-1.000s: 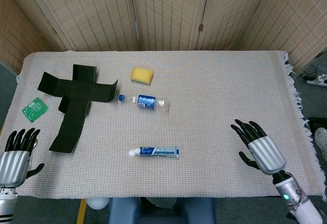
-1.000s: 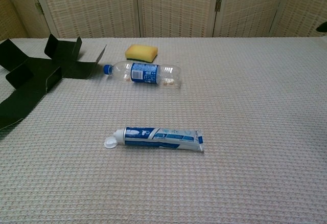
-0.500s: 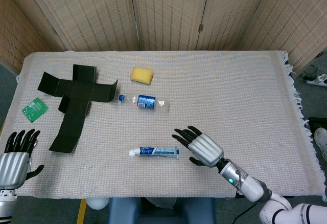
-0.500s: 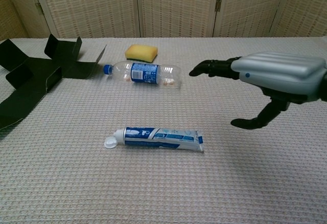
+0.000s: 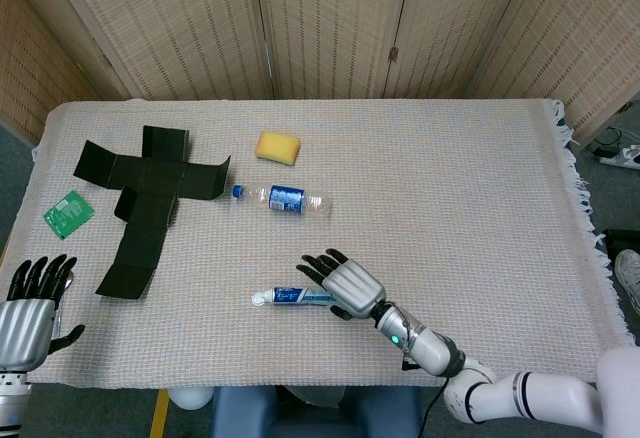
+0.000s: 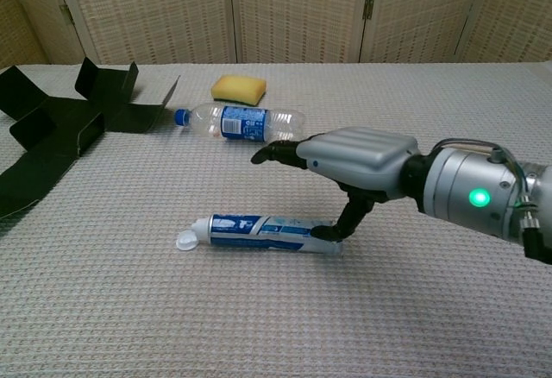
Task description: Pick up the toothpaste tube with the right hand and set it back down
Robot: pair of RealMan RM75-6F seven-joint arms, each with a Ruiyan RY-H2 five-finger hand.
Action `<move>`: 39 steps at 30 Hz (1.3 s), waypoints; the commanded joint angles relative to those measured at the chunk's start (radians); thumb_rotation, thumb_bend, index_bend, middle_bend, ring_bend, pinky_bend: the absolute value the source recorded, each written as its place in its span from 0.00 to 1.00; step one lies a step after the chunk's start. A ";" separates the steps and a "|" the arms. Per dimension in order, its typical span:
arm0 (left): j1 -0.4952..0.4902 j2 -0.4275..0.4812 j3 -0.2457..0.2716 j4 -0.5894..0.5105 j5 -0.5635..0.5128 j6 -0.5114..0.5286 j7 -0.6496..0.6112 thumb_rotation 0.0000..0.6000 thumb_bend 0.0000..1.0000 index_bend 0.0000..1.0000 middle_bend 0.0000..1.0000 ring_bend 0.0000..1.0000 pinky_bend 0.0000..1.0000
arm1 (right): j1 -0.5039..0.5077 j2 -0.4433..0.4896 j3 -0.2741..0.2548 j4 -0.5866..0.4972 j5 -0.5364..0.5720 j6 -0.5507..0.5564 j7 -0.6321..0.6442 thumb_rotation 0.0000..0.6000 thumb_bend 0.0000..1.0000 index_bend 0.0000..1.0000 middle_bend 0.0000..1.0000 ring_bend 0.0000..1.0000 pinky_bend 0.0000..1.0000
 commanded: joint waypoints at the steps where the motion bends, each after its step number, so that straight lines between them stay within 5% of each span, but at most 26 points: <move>1: 0.001 0.002 0.000 0.000 -0.001 0.000 -0.002 1.00 0.19 0.11 0.10 0.06 0.00 | 0.028 -0.045 0.004 0.038 0.035 -0.007 -0.020 1.00 0.36 0.00 0.11 0.16 0.13; 22: -0.005 -0.007 0.004 0.038 -0.015 -0.031 -0.037 1.00 0.19 0.11 0.10 0.07 0.00 | 0.155 -0.232 0.025 0.218 0.248 0.014 -0.179 1.00 0.36 0.08 0.20 0.25 0.19; 39: -0.012 -0.016 0.003 0.066 -0.021 -0.046 -0.057 1.00 0.19 0.11 0.10 0.07 0.00 | 0.202 -0.248 0.013 0.245 0.309 0.012 -0.173 1.00 0.35 0.34 0.35 0.33 0.22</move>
